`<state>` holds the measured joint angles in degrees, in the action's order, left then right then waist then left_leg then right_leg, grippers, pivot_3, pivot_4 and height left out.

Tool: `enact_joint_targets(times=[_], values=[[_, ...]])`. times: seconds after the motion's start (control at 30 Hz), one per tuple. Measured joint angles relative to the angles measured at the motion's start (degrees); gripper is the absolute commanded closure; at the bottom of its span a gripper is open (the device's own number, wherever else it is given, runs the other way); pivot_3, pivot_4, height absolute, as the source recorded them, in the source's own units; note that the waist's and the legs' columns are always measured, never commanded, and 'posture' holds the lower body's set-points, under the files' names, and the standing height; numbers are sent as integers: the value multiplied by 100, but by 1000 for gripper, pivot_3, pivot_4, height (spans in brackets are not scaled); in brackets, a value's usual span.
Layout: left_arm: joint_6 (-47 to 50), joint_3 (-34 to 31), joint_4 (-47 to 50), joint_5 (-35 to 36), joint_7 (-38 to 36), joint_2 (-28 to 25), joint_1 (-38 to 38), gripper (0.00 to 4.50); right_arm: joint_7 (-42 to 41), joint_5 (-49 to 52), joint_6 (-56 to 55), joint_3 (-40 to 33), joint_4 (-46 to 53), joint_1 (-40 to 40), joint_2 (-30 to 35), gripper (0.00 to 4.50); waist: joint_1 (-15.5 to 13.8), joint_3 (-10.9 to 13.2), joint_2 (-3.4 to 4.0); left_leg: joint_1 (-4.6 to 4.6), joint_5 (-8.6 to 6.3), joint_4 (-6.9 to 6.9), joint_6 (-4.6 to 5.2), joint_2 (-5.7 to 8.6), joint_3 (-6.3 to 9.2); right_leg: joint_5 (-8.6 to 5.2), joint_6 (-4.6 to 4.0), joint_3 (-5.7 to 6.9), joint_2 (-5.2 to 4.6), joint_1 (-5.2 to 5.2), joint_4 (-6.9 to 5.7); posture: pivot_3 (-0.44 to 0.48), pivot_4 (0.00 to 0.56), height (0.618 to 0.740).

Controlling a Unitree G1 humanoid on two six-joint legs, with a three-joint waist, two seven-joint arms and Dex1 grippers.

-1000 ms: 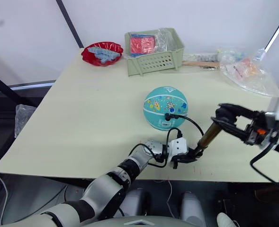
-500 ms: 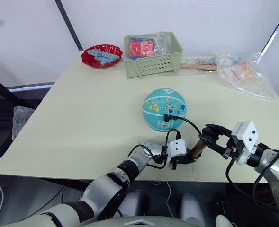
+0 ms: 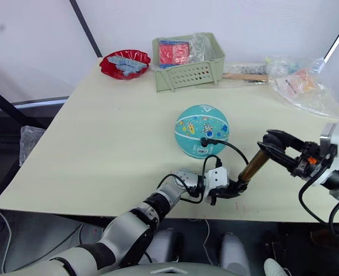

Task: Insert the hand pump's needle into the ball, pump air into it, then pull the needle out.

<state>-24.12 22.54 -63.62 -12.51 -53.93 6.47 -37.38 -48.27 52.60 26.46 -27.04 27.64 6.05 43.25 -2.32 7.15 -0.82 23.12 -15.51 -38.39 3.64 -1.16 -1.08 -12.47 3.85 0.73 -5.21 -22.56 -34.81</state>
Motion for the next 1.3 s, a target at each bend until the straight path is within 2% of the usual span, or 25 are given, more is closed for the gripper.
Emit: enact_joint_targets(times=[0.3, 0.53, 0.67, 0.8, 1.07, 1.3], values=[[-9, 1, 0, 16, -10, 3, -6, 3466, 147, 1222, 652, -951, 66, -505, 692, 2854, 0, 18, 0, 10, 0, -3, 0, 2, -1, 1, 1, -1, -1, -6, 0, 0, 150, 738], [-16, 8, 2, 13, -8, 4, 10, 3466, 190, 1262, 691, -1007, 364, -479, 721, 2854, -1, 15, 1, 9, 0, -3, 0, 1, 1, 0, 1, 0, 0, -5, 0, 0, 150, 738], [-16, 12, 2, -12, 20, -17, 27, 3466, 31, 865, 433, -786, 481, -358, 600, 2854, 11, 2, -17, -8, 0, -3, 0, -1, 0, 0, 2, -1, 3, 4, -1, 0, 150, 738], [-16, 12, 1, -23, 45, -34, 33, 3466, -120, 183, 106, -205, 442, -251, 459, 2854, 19, -9, -30, -19, 0, -2, 0, -7, 1, 0, 1, -1, 7, 10, -2, 0, 150, 738], [4, 11, -16, -34, 55, -37, 11, 3466, -306, -1109, -736, 878, 80, 79, 65, 2854, 18, -48, -51, -24, 0, 0, 0, -11, 2, -1, -1, -1, 13, 13, -2, 0, 150, 738], [8, 10, -14, -38, 53, -21, 22, 3466, -304, -1859, -1174, 1434, -247, 401, -76, 2854, 12, -50, -49, -26, 0, 2, 0, -11, 3, -1, -1, 0, 12, 14, -1, 0, 150, 738]])
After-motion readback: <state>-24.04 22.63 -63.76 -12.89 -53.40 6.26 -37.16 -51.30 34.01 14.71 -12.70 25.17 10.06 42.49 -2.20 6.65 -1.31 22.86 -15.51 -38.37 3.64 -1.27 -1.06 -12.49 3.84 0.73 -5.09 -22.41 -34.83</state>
